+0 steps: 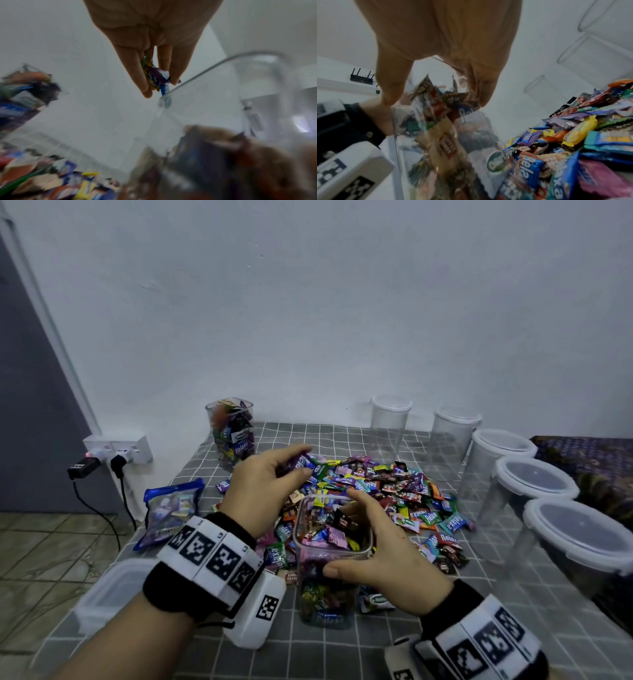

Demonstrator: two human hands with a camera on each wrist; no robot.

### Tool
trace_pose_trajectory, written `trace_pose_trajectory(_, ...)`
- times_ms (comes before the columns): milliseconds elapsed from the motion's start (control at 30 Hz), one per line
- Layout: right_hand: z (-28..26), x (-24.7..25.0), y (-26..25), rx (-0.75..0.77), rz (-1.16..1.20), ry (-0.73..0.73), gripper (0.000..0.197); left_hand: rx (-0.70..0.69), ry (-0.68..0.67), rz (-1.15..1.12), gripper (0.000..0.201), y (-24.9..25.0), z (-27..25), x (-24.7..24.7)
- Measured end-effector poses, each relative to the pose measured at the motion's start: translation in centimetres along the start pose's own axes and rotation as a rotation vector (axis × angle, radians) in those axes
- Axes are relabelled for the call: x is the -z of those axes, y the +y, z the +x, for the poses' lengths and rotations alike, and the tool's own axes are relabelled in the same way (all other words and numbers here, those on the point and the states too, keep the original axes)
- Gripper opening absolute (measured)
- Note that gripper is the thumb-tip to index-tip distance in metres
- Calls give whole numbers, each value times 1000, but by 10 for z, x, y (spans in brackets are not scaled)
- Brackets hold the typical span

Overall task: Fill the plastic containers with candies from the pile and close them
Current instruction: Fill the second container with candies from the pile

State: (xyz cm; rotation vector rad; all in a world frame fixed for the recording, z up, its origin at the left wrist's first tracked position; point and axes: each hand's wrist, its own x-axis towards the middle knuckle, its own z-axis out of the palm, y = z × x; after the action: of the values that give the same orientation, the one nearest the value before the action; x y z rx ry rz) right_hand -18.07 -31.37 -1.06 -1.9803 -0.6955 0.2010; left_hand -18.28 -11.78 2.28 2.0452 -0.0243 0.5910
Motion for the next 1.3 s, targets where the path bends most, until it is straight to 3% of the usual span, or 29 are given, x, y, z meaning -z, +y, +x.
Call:
trace_pose_trajectory(200, 0, -1, 2, -13, 16, 16, 94, -138, -193, 115, 40, 26, -14, 2)
trace_pose_trajectory(500, 0, 2, -1, -35, 1, -9, 103, -243, -312, 239, 48, 31, -23, -4)
trace_pose_trajectory(600, 2, 1, 3, 1, -15, -5, 102, -257, -309, 260, 49, 31, -24, -3)
trace_pose_trajectory(700, 2, -1, 5, -19, -32, 22, 115, -252, -300, 249, 46, 30, -24, -2)
trace_pose_trajectory(867, 1, 0, 6, -30, -24, 21, 124, -224, -184, 122, 35, 23, -21, 2)
trace_pose_trajectory(1067, -2, 20, 7, -61, -263, -119, 128, -35, -61, 209, 29, -6, -8, 13)
trace_pose_trajectory(1167, 5, 33, 14, -62, -582, -216, 126, 98, -219, 509, 41, -28, 0, 17)
trace_pose_trajectory(1300, 31, 41, 23, -136, -886, -283, 114, 300, -601, 822, 87, -63, 16, 6)
